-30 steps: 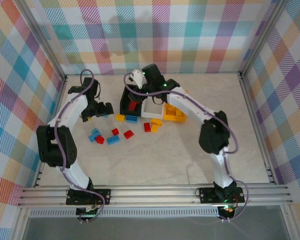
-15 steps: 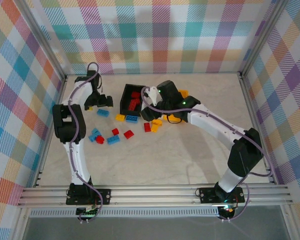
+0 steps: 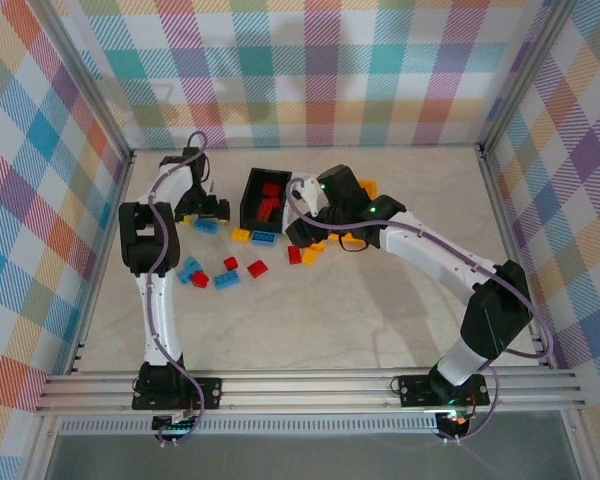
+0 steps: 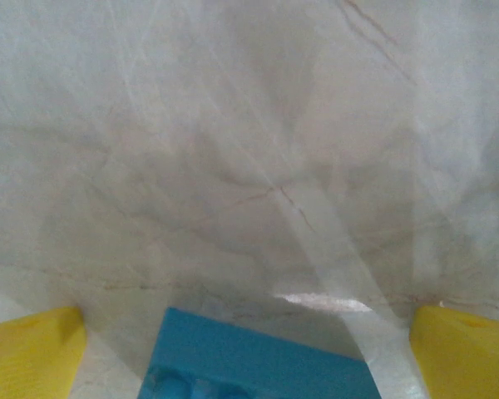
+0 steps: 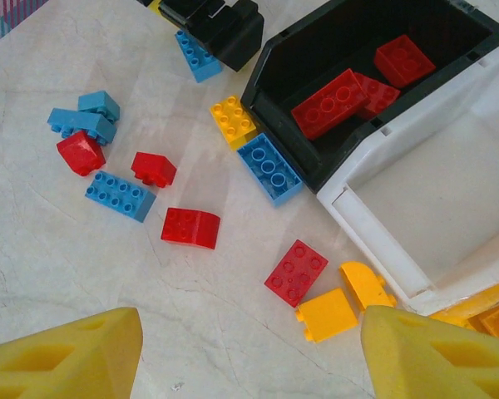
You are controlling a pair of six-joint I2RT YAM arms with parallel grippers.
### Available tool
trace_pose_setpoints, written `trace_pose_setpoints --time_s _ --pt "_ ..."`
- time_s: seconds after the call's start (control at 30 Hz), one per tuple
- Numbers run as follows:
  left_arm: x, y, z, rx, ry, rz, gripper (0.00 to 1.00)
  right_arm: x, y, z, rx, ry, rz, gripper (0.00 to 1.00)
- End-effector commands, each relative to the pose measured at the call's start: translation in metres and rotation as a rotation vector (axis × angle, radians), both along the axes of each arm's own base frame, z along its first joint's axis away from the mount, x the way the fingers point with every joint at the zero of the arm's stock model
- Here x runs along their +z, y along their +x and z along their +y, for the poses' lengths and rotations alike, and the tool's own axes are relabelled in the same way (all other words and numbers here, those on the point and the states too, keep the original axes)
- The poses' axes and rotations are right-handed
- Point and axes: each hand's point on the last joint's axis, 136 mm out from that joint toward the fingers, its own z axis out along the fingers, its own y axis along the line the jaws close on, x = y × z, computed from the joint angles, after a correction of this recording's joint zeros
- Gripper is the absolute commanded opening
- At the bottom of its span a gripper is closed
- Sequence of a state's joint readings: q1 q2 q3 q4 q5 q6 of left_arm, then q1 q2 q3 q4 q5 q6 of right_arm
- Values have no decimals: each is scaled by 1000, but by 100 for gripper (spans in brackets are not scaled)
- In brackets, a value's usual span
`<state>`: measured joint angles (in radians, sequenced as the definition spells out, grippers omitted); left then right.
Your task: Sort the legos into containers by color
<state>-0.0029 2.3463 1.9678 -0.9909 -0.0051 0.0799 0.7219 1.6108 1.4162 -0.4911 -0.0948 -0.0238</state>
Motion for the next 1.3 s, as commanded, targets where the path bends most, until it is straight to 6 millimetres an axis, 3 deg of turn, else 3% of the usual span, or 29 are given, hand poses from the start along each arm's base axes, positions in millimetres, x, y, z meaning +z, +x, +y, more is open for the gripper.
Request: trace_pose_setpoints --time_s 0.0,0.17,0.5,0.8,1.13,1.27 --pt "-7 -3 3 -8 -3 29 99 7 -3 -2 19 4 -14 70" --pt "-14 -10 -1 -3 -24 54 88 2 -2 -4 15 -8 -10 69" --pt "-8 -36 -11 15 -53 68 72 -14 -1 -1 2 0 25 68" --pt "-1 -73 -23 50 -71 100 69 -25 -3 -4 -13 2 42 67" --pt "-2 -77 -23 74 -81 104 52 -34 -12 -14 -24 -12 49 67" --pt "3 -76 -24 72 -89 100 38 -37 -15 -18 -33 -17 54 67"
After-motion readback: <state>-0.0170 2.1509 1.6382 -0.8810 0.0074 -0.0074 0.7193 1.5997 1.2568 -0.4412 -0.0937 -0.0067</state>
